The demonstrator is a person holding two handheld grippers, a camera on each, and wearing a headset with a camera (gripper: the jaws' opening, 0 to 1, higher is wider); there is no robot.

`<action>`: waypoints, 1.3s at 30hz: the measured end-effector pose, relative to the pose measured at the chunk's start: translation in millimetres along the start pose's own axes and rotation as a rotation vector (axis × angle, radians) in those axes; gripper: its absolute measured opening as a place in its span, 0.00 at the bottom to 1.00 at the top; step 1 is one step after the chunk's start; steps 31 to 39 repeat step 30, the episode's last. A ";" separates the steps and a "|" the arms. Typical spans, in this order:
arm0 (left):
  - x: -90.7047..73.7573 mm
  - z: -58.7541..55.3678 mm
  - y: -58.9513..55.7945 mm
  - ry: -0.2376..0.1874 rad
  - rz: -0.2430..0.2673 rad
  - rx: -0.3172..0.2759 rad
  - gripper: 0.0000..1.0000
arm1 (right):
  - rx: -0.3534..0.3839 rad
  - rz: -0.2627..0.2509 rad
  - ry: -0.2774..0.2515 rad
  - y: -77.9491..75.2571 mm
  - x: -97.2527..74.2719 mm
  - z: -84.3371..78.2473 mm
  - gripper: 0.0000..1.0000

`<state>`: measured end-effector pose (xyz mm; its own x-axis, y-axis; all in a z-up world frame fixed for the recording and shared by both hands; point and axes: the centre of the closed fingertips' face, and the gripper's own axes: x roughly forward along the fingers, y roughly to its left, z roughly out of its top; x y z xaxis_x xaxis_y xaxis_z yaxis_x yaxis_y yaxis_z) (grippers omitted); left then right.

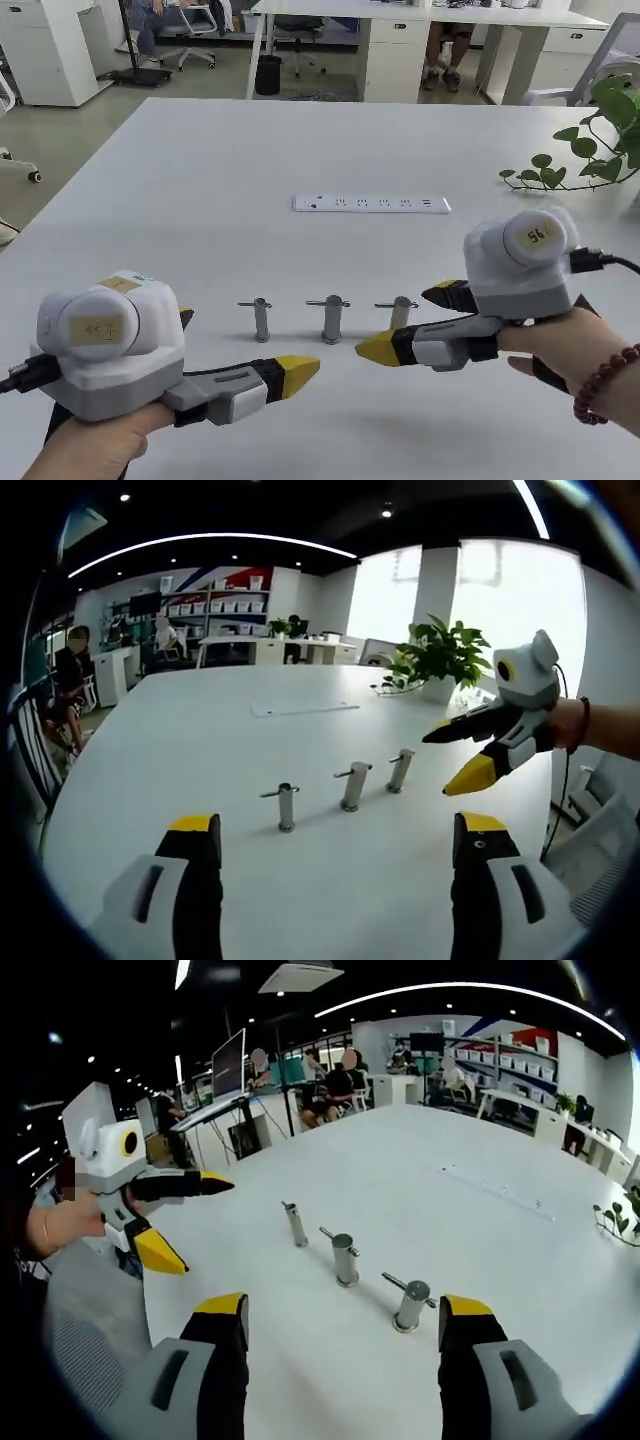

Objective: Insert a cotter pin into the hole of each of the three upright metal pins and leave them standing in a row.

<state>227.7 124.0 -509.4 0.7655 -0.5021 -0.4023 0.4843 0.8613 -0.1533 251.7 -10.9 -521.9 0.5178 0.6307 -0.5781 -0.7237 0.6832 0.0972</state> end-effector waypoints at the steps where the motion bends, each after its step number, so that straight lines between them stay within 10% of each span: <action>1: -0.2 0.5 0.7 -0.002 0.005 -0.003 0.96 | 0.010 -0.009 -0.009 -1.1 -0.8 -0.3 0.76; 10: 1.4 2.1 4.5 -0.005 0.023 -0.032 0.94 | 0.115 -0.060 -0.091 -1.8 -0.8 -3.1 0.83; 39: 2.4 -6.4 4.6 0.021 0.040 -0.019 0.89 | 0.144 -0.112 -0.089 5.3 0.6 -14.3 0.85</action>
